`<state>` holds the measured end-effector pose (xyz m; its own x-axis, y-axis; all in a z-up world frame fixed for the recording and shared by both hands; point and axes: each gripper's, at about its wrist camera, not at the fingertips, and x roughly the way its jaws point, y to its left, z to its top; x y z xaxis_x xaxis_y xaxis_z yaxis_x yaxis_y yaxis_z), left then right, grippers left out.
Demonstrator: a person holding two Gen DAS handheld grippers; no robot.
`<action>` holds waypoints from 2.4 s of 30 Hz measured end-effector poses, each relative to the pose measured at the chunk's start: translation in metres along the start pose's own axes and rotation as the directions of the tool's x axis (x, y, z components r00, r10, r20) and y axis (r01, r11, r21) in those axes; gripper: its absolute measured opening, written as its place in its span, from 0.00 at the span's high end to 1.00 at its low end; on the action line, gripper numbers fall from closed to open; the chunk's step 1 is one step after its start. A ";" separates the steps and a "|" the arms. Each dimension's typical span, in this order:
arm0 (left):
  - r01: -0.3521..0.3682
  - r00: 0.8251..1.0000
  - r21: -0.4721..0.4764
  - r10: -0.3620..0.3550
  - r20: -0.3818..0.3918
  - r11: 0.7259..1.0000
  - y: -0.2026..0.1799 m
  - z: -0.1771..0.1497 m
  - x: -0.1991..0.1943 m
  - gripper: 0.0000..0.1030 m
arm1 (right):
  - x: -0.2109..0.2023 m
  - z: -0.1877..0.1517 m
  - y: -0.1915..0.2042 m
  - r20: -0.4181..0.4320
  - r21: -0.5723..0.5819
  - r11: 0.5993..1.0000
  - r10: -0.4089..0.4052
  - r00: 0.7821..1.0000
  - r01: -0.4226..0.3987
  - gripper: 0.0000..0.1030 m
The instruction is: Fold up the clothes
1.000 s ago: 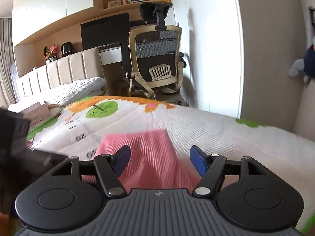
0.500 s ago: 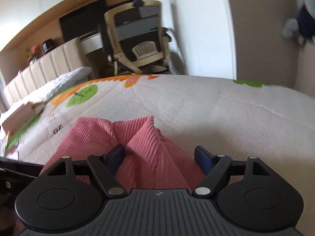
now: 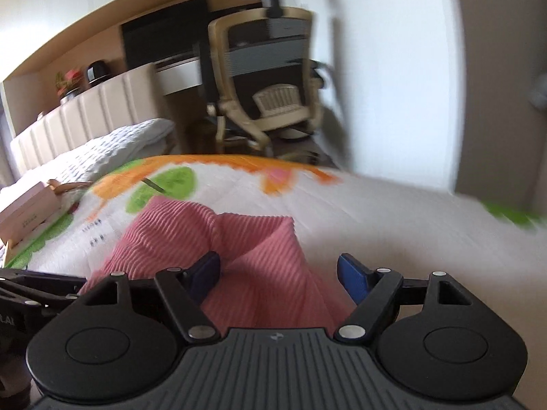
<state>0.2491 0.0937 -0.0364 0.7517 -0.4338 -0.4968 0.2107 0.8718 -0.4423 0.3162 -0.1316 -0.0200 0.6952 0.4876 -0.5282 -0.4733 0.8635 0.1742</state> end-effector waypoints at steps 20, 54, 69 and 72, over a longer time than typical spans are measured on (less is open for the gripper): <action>-0.268 0.962 0.082 0.262 0.071 0.960 0.061 0.009 -0.018 0.10 | 0.020 -0.025 0.041 -0.073 -0.246 0.958 -0.169 0.983 0.147 0.16; -0.500 0.863 0.181 0.504 0.027 0.847 -0.062 -0.126 -0.089 0.00 | -0.097 -0.121 0.042 -0.113 -0.110 0.989 -0.113 0.987 0.100 0.00; -0.498 0.864 0.180 0.502 0.023 0.848 -0.063 -0.125 -0.087 0.00 | -0.098 -0.121 0.043 -0.117 -0.124 0.986 -0.126 0.985 0.111 0.00; -0.498 0.864 0.180 0.503 0.022 0.848 -0.063 -0.125 -0.087 0.00 | -0.098 -0.121 0.042 -0.118 -0.124 0.986 -0.125 0.985 0.110 0.00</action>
<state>0.0923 0.0483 -0.0590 0.7696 0.0686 -0.6349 -0.0834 0.9965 0.0065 0.1625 -0.1583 -0.0616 0.6802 0.3576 -0.6399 -0.4572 0.8893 0.0110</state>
